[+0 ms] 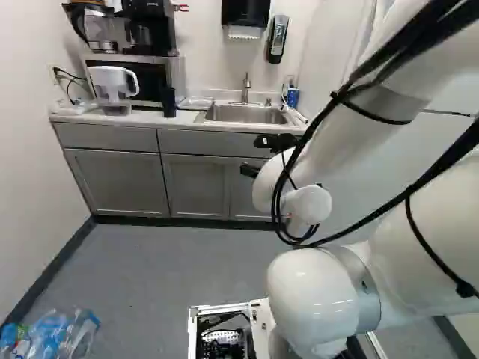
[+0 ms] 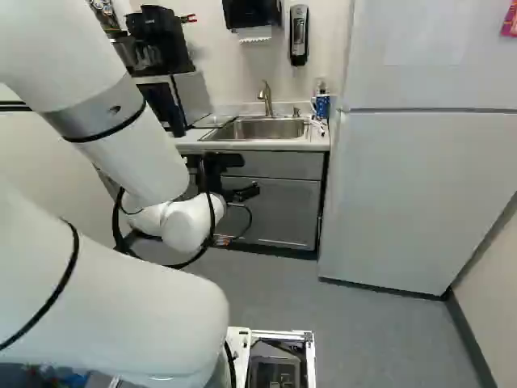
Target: Rinse the cup and place it in the tray
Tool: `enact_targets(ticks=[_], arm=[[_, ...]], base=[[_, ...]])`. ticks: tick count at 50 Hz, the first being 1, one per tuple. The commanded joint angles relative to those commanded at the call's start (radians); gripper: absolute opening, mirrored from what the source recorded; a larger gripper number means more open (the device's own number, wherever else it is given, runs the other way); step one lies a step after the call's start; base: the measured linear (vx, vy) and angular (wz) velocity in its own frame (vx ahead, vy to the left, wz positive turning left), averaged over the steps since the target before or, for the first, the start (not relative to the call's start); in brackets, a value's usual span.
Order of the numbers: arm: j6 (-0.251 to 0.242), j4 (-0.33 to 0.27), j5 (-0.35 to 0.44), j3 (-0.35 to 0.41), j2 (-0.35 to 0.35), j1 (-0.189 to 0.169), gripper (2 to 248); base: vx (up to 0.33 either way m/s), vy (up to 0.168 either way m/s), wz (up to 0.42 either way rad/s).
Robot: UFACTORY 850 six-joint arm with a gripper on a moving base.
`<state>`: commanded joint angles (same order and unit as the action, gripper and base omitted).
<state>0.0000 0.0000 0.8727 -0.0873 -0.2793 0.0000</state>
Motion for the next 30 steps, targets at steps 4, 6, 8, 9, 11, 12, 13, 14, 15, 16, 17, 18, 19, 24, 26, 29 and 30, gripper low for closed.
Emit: enact_targets(ticks=[4, 6, 8, 9, 11, 12, 13, 14, 15, 16, 17, 18, 19, 24, 26, 29, 30], arm=[[0.000, 0.000, 0.000, 0.000, 0.000, 0.000, 247], [0.000, 0.000, 0.000, 0.000, 0.000, 0.000, 247], [0.000, 0.000, 0.000, 0.000, 0.000, 0.000, 247], [0.000, 0.000, 0.000, 0.000, 0.000, 0.000, 247], [0.000, 0.000, 0.000, 0.000, 0.000, 0.000, 247], [0.000, 0.000, 0.000, 0.000, 0.000, 0.000, 247], [0.000, 0.000, 0.000, 0.000, 0.000, 0.000, 247], [0.000, 0.000, 0.000, 0.000, 0.000, 0.000, 247], [0.000, 0.000, 0.000, 0.000, 0.000, 0.000, 247], [0.000, 0.000, 0.000, 0.000, 0.000, 0.000, 247], [0.000, 0.000, 0.000, 0.000, 0.000, 0.000, 247], [0.000, 0.000, 0.000, 0.000, 0.000, 0.000, 247], [0.000, 0.000, 0.000, 0.000, 0.000, 0.000, 247], [0.000, 0.000, 0.000, 0.000, 0.000, 0.000, 247], [0.000, 0.000, 0.000, -0.001, 0.001, 0.000, 247], [0.000, 0.000, 0.000, -0.007, 0.005, 0.000, 247], [0.000, 0.000, 0.000, -0.010, 0.007, 0.000, 247]], base=[[0.000, 0.000, 0.000], [0.000, 0.000, 0.000], [0.000, 0.000, 0.000], [0.000, 0.000, 0.000], [0.000, 0.000, 0.000], [0.000, 0.000, 0.000], [0.000, 0.000, 0.000], [0.000, 0.000, 0.000], [0.000, 0.000, 0.000], [0.000, 0.000, 0.000], [0.000, 0.000, 0.000], [0.000, 0.000, 0.000], [0.000, 0.000, 0.000], [0.000, 0.000, 0.000], [0.000, 0.000, 0.000], [0.000, 0.000, 0.000], [0.000, 0.000, 0.000]])
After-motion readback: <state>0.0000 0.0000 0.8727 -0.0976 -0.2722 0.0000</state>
